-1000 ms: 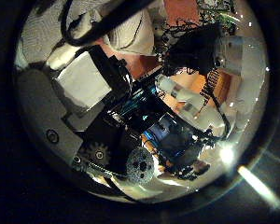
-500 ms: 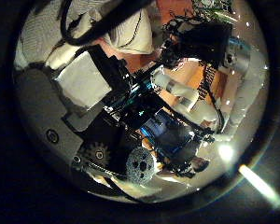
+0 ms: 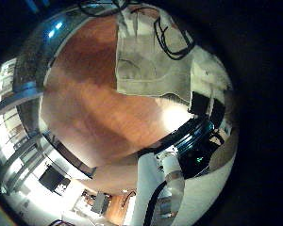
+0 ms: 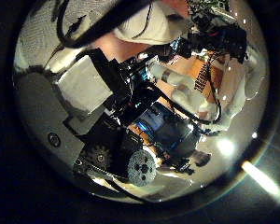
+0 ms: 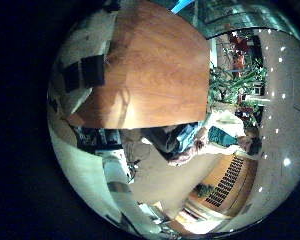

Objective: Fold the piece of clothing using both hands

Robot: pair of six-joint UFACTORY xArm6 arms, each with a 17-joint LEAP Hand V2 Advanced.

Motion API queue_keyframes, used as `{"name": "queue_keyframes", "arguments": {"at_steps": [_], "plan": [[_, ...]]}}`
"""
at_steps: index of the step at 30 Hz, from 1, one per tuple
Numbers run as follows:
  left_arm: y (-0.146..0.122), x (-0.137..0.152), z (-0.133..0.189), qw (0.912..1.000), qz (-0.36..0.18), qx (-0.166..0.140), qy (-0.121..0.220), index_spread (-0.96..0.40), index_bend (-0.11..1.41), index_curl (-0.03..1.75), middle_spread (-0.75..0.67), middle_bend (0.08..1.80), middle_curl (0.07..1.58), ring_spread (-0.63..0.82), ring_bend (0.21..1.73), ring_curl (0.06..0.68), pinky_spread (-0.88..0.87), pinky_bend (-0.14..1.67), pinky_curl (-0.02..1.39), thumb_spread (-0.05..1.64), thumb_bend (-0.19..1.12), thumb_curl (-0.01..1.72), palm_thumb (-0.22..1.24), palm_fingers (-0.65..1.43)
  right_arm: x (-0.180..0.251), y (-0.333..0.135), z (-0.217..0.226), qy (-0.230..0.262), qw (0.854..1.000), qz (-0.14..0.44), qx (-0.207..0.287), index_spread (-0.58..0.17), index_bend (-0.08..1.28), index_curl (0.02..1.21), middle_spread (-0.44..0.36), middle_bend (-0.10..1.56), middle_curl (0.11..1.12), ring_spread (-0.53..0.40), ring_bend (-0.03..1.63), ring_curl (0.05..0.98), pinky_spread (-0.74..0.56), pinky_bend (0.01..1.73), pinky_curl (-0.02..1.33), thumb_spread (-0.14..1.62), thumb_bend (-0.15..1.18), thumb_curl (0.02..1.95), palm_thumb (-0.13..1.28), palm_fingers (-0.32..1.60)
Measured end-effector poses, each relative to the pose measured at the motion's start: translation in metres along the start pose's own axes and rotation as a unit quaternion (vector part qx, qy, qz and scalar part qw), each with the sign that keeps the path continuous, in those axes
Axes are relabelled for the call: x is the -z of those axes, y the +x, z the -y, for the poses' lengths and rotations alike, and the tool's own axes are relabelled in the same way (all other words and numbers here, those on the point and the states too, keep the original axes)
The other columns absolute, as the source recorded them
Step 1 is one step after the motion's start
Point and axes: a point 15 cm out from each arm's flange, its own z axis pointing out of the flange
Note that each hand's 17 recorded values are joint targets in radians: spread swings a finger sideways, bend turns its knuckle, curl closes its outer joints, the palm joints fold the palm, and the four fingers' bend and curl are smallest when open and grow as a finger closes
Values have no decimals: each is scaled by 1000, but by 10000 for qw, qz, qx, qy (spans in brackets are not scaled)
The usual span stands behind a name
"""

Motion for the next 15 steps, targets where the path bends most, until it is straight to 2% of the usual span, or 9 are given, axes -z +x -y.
{"name": "queue_keyframes", "arguments": {"at_steps": [5,10,15], "plan": [[-7,-17,-14,9998,-108,138,15,-598,237,1461,-632,845,1163,-444,1363,560,-687,873,773,1161,-17,666,766,821,9,-6,18,146,9999,17,61,-277,1096,811,-147,1313,813,-210,1410,711,-173,1296,849,1179,-5,644,985,1088],[-21,-29,-23,9988,-234,394,151,-588,262,1460,-629,846,1154,-453,1338,555,-685,817,784,1157,-20,649,733,791,20,-23,57,362,9991,47,234,-275,1093,820,-144,1319,805,-209,1412,716,-174,1274,884,1172,-9,663,989,1091],[-31,-39,-27,9955,-581,670,321,-578,290,1453,-624,847,1139,-458,1309,546,-690,763,794,1163,-24,616,677,778,23,-51,102,525,9974,108,484,-273,1097,828,-142,1321,797,-209,1408,719,-177,1256,919,1166,-10,678,985,1094]]}}
